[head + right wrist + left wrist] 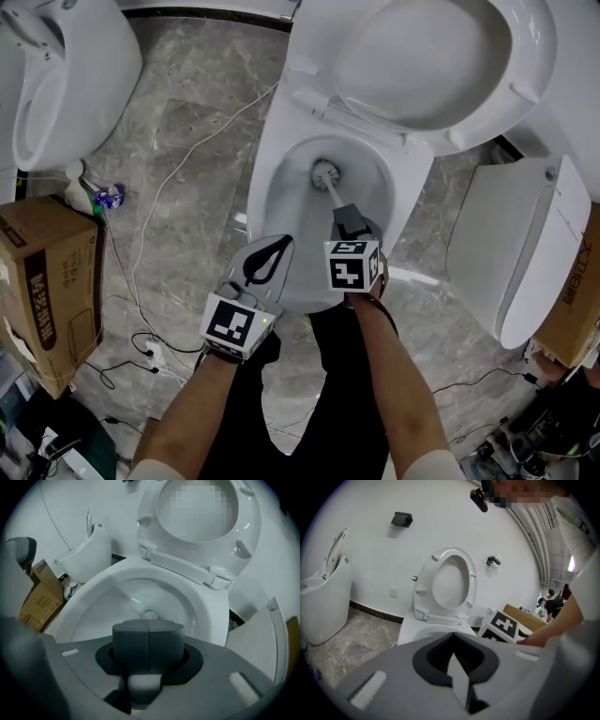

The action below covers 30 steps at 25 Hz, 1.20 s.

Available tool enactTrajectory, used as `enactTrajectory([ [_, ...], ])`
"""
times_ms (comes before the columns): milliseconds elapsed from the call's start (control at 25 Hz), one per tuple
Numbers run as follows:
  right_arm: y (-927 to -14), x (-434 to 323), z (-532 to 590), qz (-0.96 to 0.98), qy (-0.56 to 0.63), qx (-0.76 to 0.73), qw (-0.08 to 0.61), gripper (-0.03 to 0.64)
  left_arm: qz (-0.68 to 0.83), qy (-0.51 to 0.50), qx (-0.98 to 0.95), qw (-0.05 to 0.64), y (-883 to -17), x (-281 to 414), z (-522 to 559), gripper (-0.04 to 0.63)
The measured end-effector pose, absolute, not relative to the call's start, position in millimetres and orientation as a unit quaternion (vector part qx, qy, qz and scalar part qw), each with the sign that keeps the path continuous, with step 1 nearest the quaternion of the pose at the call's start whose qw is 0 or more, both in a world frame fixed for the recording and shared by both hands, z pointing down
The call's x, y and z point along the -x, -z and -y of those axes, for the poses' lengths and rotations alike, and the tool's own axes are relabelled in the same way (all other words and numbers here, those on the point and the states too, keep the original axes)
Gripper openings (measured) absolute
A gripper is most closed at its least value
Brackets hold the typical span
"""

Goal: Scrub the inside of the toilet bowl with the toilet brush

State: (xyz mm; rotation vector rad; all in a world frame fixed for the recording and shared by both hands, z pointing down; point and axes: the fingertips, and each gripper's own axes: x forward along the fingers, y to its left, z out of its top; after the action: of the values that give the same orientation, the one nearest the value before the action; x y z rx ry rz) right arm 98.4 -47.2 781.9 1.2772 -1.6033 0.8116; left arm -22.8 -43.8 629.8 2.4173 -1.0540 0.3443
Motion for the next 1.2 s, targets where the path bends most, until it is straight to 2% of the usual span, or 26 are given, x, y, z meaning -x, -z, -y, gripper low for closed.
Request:
enactTrajectory([
  [760, -832.8, -89.2, 66.7, 0.639, -0.277, -0.504, 0.511, 0.161, 0.395, -0.120, -0.879, 0.240, -655.3, 23.0, 61.1, 0.005],
  [1200, -807.3, -94.3, 52.2, 0.640, -0.293, -0.499, 0.505, 0.161, 0.394, -0.123, -0.876, 0.249, -634.3, 20.1, 54.5, 0.005],
])
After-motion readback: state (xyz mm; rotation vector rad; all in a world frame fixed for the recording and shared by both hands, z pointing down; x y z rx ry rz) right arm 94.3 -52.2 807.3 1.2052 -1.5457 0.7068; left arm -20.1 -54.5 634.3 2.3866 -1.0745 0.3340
